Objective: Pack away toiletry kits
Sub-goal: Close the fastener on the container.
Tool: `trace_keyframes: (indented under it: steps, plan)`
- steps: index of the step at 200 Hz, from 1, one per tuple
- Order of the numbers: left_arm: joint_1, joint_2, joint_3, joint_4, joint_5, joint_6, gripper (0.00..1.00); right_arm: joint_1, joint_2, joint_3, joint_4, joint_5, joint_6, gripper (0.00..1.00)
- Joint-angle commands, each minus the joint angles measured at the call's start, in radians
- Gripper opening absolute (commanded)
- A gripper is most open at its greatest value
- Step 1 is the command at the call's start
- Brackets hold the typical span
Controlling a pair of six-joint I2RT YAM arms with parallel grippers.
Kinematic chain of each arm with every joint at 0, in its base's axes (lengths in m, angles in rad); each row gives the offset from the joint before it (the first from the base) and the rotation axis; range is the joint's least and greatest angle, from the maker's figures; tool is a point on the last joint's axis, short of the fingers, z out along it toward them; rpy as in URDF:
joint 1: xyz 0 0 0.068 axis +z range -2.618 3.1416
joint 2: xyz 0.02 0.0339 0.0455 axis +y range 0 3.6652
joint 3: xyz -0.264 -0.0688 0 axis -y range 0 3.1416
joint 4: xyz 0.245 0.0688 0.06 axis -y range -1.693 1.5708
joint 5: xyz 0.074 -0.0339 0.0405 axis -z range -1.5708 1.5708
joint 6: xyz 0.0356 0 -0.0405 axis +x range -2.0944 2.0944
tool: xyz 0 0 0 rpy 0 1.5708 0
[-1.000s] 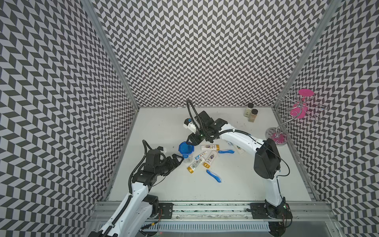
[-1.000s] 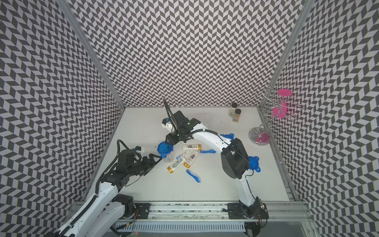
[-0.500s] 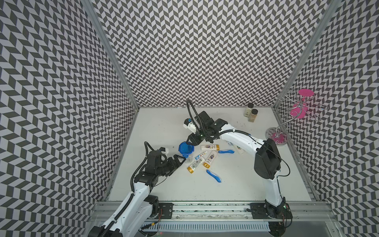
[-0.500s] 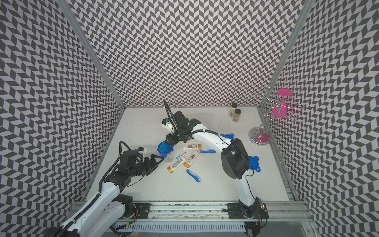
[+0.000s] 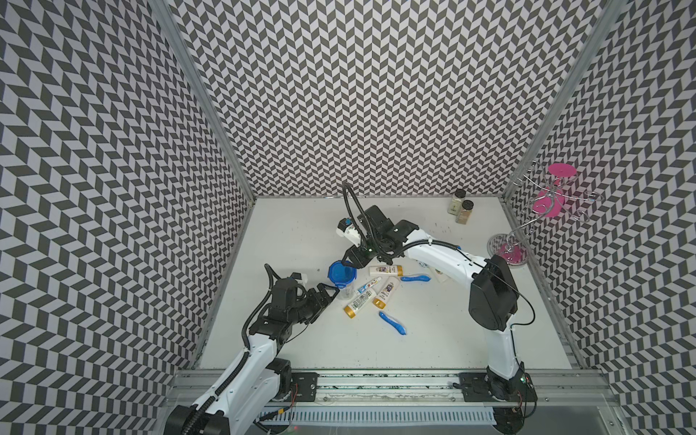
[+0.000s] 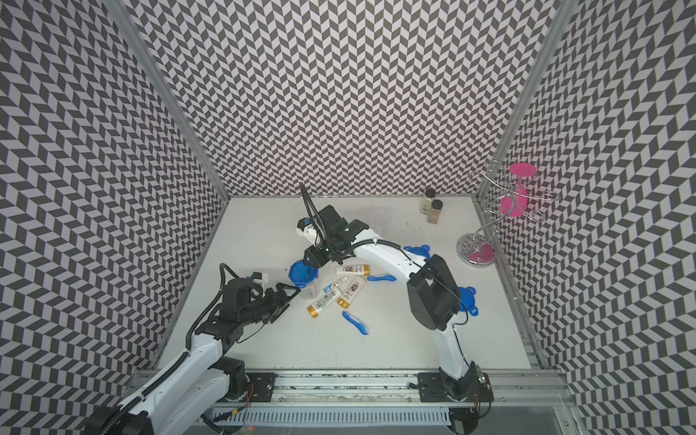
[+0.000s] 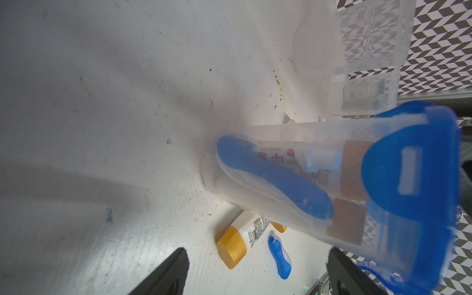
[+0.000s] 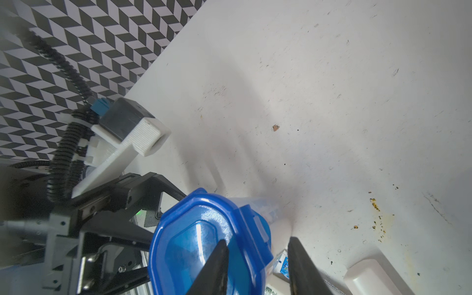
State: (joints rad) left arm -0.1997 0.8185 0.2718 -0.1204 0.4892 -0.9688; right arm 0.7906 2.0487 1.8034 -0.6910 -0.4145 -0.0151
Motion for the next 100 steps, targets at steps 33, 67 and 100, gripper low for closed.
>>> trace_keyframes:
  steps: [33,67,100]
  plan:
    - [0.01,-0.021,0.168,-0.27,-0.106,0.158,0.95,0.024,0.022,0.012,-0.162,0.053,-0.025,0.39]
    - [-0.002,0.018,0.407,-0.58,-0.19,0.338,0.99,0.018,0.022,0.105,-0.174,0.032,0.0,0.5]
    - [-0.128,0.12,0.576,-0.61,-0.266,0.433,0.99,-0.004,-0.01,0.148,-0.157,0.003,0.034,0.73]
